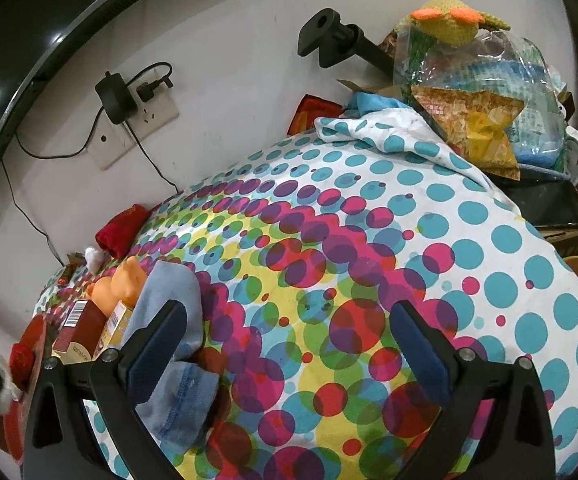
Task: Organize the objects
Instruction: 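Carry the white sock into the red tray and release it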
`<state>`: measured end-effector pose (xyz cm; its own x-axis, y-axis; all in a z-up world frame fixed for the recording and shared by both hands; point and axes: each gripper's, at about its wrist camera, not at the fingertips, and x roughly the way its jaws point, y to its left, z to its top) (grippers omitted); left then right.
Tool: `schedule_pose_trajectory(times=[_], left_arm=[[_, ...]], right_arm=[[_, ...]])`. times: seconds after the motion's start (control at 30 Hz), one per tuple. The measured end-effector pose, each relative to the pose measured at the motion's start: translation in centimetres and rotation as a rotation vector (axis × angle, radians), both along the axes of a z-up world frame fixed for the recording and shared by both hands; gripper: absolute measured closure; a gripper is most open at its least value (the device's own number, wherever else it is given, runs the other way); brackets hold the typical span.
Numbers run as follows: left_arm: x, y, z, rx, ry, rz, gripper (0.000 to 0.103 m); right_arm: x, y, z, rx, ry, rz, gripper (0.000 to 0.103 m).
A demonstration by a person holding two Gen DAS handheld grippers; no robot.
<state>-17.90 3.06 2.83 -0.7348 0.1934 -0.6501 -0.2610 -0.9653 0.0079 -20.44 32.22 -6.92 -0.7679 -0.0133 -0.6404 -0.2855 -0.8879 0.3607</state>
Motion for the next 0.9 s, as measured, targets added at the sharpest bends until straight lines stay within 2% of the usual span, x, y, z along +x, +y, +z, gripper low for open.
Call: schedule_pose_trajectory(times=[0.23, 0.5, 0.67, 0.9], left_arm=[[-2.1, -7.3, 1.7, 0.042, 0.0, 0.153, 0.071], [-1.8, -17.2, 2.6, 0.022, 0.011, 0.325, 0.071], [-0.3, -23.5, 1.2, 0.017, -0.016, 0.44, 0.071], [1.0, -27.7, -1.4, -0.008, -0.055, 0.524, 0.071]], right_arm=[[-0.2, 0.0, -0.1, -0.008, -0.015, 0.01, 0.001], [-0.2, 0.0, -0.1, -0.01, -0.021, 0.011, 0.001], [-0.3, 0.0, -0.1, -0.011, -0.02, 0.011, 0.001], [-0.3, 0.0, -0.2, -0.01, -0.022, 0.01, 0.001]])
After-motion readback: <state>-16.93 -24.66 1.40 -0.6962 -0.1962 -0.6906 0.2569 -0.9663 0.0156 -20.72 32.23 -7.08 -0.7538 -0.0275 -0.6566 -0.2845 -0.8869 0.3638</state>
